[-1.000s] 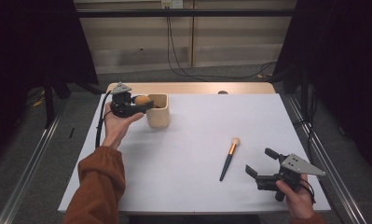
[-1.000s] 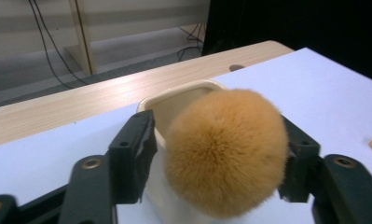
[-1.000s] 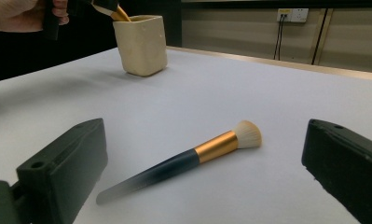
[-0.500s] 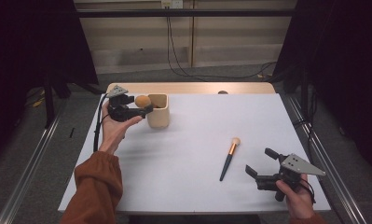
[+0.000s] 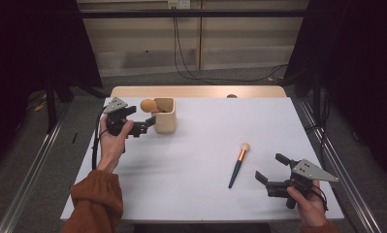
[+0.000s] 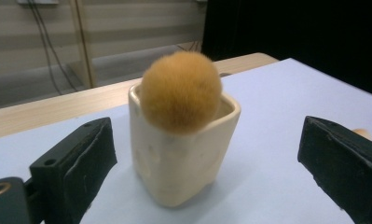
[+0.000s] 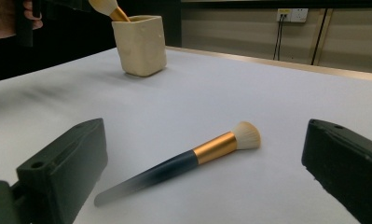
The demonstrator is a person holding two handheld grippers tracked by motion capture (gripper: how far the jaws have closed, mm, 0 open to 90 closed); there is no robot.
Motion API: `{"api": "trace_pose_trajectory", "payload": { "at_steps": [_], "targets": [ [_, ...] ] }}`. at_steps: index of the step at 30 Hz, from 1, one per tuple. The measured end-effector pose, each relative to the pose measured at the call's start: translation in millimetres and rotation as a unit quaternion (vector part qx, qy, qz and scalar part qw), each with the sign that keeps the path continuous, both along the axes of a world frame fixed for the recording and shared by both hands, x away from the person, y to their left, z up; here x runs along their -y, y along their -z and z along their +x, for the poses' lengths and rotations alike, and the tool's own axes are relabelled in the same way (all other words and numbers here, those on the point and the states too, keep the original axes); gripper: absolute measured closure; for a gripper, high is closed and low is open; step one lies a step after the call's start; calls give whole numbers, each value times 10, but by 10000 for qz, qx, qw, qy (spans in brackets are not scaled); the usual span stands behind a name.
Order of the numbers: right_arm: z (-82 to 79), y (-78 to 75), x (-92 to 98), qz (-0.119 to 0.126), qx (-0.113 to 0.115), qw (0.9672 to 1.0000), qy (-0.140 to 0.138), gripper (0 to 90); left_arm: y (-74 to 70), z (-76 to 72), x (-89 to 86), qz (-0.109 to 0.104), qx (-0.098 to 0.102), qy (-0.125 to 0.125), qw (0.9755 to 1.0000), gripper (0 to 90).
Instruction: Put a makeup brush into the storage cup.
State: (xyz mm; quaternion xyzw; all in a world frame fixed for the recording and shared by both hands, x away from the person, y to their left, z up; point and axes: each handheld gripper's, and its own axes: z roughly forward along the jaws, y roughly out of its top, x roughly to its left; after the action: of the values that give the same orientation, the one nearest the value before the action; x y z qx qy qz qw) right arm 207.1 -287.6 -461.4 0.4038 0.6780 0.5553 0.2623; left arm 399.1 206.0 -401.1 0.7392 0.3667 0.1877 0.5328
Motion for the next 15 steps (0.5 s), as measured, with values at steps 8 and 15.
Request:
{"api": "trace_pose_trajectory", "payload": {
  "at_steps": [8, 15],
  "targets": [
    [5, -2, 7, 28, 6, 10000, 47, 0, -8, -170, -60, -21, 174, -70, 9998, 40],
    [0, -8, 21, 23, 9, 10000, 64, 0, 30, -359, -76, -89, 274, -16, 9996, 46]
  ]
}}
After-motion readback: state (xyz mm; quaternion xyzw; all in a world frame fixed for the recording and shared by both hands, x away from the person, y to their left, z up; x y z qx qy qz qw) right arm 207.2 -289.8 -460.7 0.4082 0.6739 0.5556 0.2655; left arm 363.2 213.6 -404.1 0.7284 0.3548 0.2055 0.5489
